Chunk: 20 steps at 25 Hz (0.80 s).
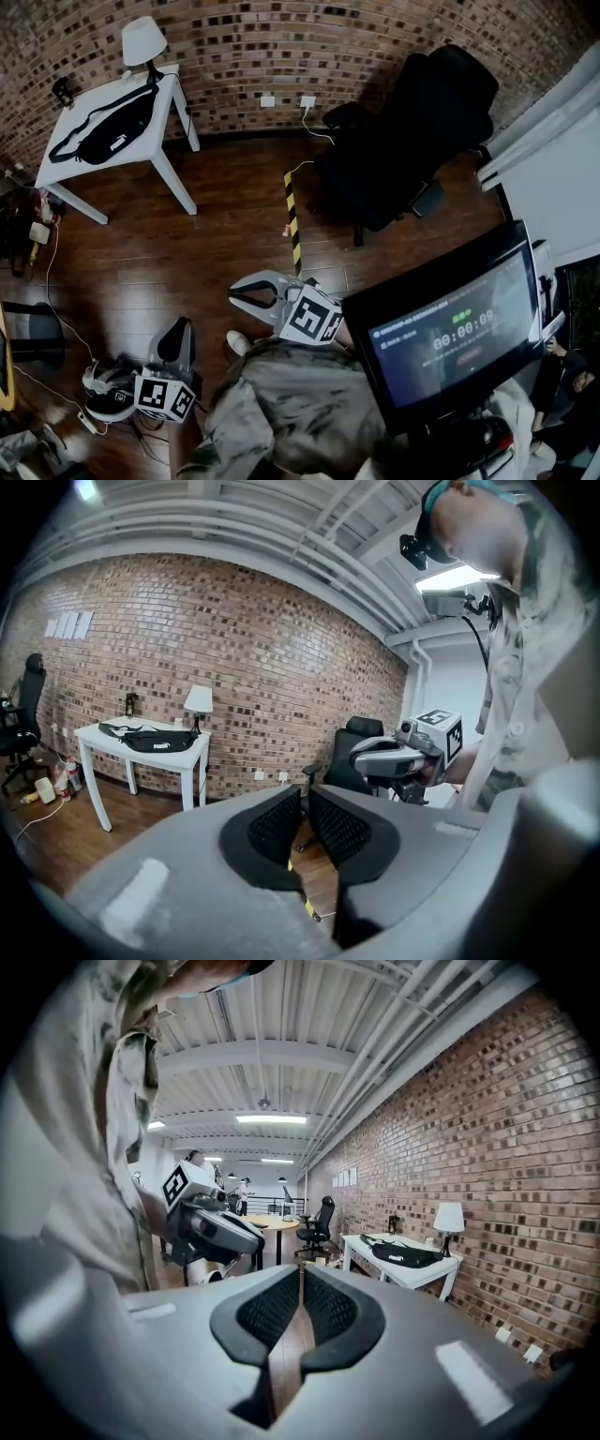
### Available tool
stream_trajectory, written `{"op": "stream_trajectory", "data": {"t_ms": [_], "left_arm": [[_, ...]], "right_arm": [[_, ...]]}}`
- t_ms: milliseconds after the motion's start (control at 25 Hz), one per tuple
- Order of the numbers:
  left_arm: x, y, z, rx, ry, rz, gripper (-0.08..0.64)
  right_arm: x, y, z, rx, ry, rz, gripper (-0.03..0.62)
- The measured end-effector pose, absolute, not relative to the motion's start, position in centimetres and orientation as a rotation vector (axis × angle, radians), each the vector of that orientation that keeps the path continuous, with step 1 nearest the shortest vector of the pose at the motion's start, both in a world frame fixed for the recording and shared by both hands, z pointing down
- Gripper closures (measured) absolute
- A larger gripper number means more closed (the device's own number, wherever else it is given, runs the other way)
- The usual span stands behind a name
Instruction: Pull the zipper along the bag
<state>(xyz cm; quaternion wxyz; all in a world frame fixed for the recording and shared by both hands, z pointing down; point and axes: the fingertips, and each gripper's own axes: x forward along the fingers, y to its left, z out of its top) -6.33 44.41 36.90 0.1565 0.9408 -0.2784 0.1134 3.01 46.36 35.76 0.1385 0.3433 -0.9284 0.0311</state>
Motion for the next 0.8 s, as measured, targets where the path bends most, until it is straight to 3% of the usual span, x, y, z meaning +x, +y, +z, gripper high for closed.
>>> {"op": "stream_trajectory", "data": {"t_ms": [800], "left_arm": [[-6.0, 43.3, 38.3, 2.699, -0.841, 0.315, 0.529]], "right_arm": [[4.0, 46.0, 36.8, 0.952, -2.691, 0.083, 0.578]]}}
